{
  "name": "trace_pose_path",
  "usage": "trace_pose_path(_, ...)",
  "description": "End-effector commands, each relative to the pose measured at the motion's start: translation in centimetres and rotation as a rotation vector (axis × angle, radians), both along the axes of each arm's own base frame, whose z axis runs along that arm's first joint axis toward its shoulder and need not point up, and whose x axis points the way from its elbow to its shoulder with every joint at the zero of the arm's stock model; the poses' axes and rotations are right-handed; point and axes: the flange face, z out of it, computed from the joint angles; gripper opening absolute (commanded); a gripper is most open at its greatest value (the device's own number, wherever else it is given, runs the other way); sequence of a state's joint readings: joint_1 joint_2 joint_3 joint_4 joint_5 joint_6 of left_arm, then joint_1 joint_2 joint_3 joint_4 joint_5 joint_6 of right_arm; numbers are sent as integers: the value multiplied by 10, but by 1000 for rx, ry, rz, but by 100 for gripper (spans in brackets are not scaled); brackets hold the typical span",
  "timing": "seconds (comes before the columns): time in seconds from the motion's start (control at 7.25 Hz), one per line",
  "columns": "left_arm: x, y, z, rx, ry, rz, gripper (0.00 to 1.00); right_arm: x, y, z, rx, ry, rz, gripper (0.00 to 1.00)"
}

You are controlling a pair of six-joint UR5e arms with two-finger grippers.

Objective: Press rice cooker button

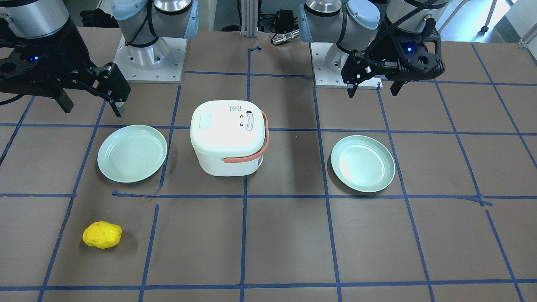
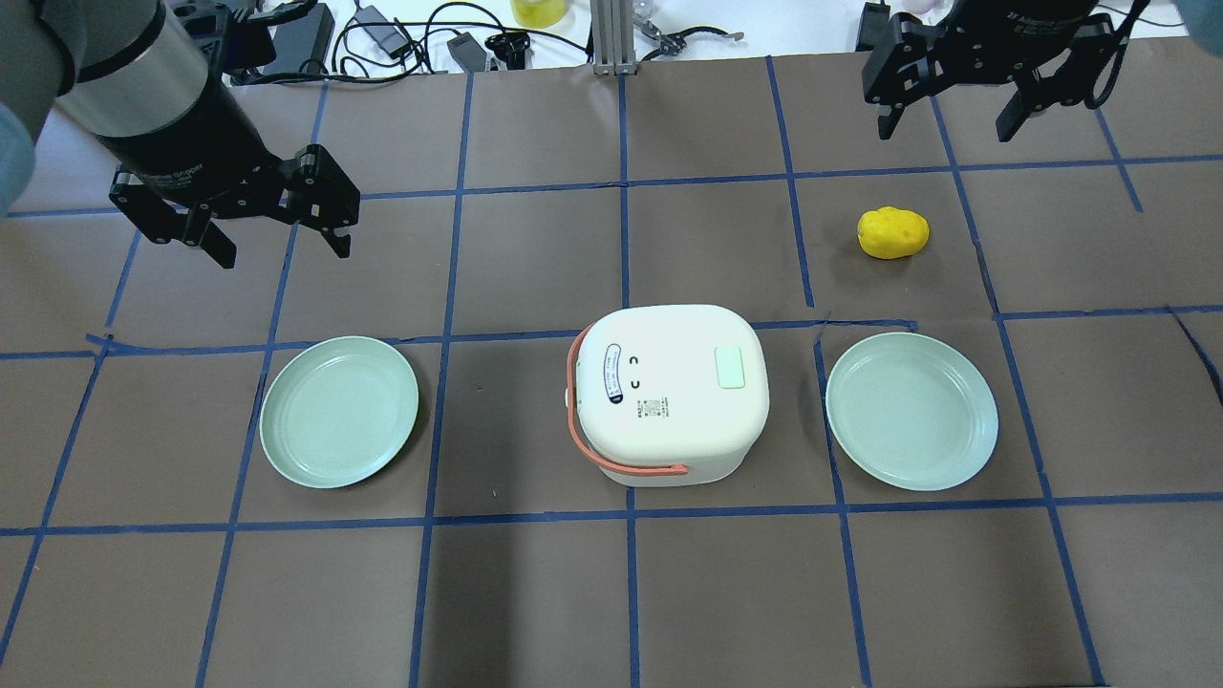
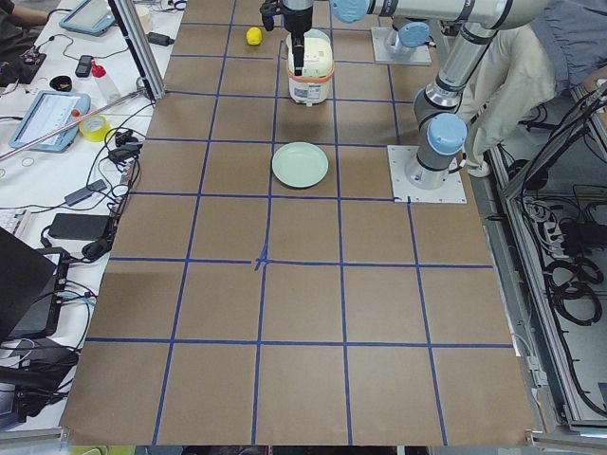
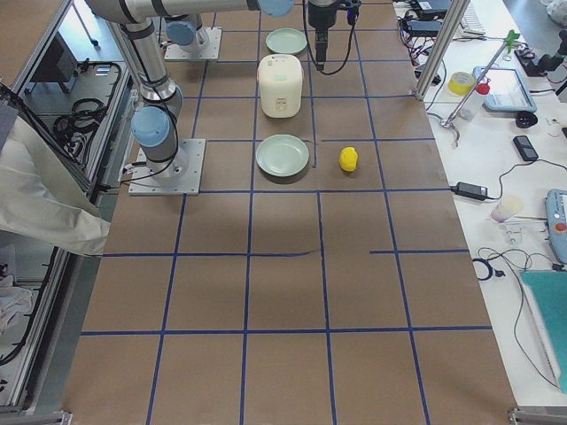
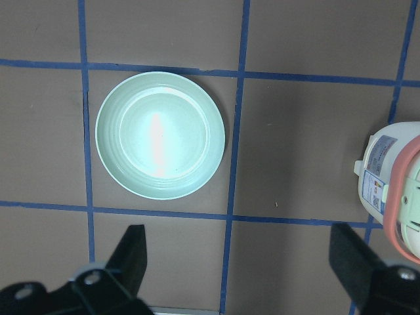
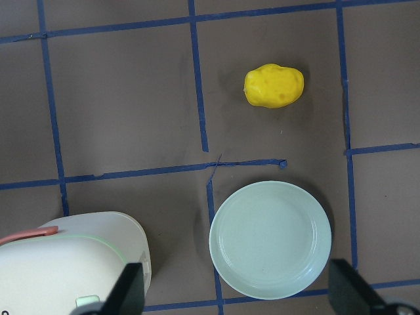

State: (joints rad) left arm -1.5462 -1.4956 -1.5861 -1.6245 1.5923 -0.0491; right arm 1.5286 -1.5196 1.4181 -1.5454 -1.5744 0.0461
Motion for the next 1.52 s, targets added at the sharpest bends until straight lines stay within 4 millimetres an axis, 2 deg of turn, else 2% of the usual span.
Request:
trace_pose_path(0.0,0,0,0,0,0,0,100,0,0,-1,2,-1,1,100)
trace_pose_path(0.97,0,0,0,0,0,0,100,5,3,-5,16,-19,-7,98)
trace_pose_path(1.1,0,0,0,0,0,0,100,14,7,-12,31,-21,6,84)
trace_pose_path(1.24,0,0,0,0,0,0,100,35,14,-25,57,-19,44,55)
trace_pose_path(1.38,0,0,0,0,0,1,100,59,24,-42,93,-16,50,32)
